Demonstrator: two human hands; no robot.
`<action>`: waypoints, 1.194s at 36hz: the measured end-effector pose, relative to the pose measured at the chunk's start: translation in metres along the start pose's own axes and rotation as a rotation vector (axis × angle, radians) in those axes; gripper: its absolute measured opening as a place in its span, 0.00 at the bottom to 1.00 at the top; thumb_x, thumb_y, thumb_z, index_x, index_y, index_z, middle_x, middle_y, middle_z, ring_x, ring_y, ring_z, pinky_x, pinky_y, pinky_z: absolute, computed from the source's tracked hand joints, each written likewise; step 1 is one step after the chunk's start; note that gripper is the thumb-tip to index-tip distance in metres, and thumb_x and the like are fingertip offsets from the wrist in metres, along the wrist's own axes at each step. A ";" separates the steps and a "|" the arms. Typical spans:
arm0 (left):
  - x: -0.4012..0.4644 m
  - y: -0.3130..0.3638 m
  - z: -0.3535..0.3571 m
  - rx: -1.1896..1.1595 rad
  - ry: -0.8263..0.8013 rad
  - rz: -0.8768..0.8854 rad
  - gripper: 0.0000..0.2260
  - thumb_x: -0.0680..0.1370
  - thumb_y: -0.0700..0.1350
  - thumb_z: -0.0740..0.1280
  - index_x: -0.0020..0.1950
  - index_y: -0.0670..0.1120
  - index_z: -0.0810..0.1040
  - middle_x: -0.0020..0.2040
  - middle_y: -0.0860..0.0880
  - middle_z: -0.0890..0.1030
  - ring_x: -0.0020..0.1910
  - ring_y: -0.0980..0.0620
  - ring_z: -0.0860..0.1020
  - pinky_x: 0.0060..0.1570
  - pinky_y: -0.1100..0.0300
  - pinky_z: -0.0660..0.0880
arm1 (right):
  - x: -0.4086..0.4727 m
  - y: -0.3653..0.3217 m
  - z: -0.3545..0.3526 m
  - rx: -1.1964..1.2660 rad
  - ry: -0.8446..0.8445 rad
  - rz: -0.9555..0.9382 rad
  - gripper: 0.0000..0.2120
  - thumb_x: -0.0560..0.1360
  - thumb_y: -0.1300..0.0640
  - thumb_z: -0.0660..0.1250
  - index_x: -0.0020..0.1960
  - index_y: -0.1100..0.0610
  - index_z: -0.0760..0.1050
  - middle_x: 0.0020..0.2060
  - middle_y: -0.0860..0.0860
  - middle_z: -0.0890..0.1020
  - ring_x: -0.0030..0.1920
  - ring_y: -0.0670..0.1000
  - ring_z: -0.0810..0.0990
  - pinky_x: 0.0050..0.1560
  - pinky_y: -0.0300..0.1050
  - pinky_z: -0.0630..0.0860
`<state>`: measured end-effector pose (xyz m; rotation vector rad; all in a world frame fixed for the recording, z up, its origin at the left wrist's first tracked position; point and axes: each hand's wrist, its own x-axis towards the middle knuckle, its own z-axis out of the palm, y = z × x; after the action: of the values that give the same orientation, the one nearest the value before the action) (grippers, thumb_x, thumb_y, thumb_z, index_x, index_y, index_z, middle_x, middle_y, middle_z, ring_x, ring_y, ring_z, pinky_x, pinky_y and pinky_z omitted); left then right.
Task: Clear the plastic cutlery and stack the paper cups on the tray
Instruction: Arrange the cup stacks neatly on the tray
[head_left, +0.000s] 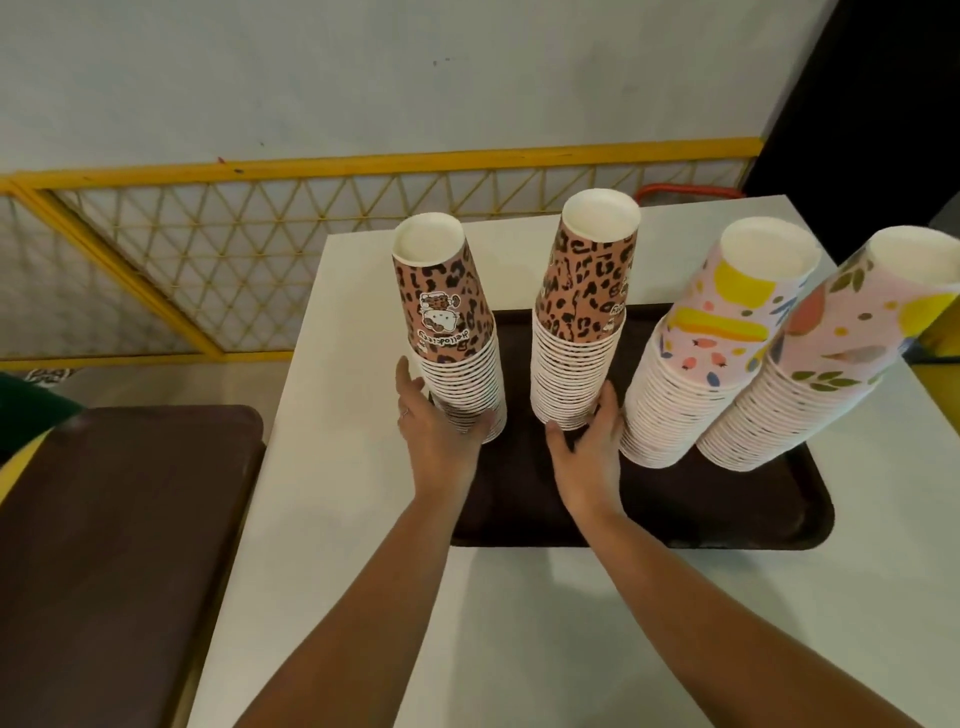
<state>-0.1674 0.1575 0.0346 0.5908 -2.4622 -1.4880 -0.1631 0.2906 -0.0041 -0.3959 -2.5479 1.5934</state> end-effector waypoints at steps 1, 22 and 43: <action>0.005 -0.001 0.000 -0.001 -0.010 0.018 0.49 0.65 0.43 0.79 0.76 0.47 0.50 0.73 0.47 0.65 0.72 0.45 0.64 0.65 0.55 0.66 | 0.003 -0.001 0.002 -0.010 0.011 -0.010 0.40 0.73 0.60 0.69 0.76 0.57 0.47 0.74 0.56 0.55 0.74 0.56 0.57 0.73 0.51 0.59; 0.098 0.010 0.029 -0.027 -0.006 0.102 0.44 0.62 0.44 0.80 0.72 0.46 0.60 0.67 0.47 0.72 0.67 0.47 0.70 0.63 0.51 0.72 | 0.087 -0.029 0.046 0.096 0.196 -0.034 0.42 0.69 0.63 0.73 0.75 0.57 0.52 0.71 0.55 0.61 0.72 0.54 0.61 0.65 0.40 0.61; 0.062 0.005 0.036 -0.027 0.085 0.014 0.32 0.73 0.45 0.72 0.73 0.46 0.60 0.70 0.44 0.64 0.66 0.45 0.71 0.61 0.58 0.71 | 0.051 -0.022 0.019 0.013 0.021 0.035 0.37 0.75 0.57 0.67 0.76 0.55 0.49 0.75 0.51 0.57 0.75 0.49 0.56 0.65 0.34 0.54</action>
<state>-0.2375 0.1614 0.0198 0.6178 -2.3739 -1.4574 -0.2201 0.2791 0.0046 -0.4558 -2.5275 1.6087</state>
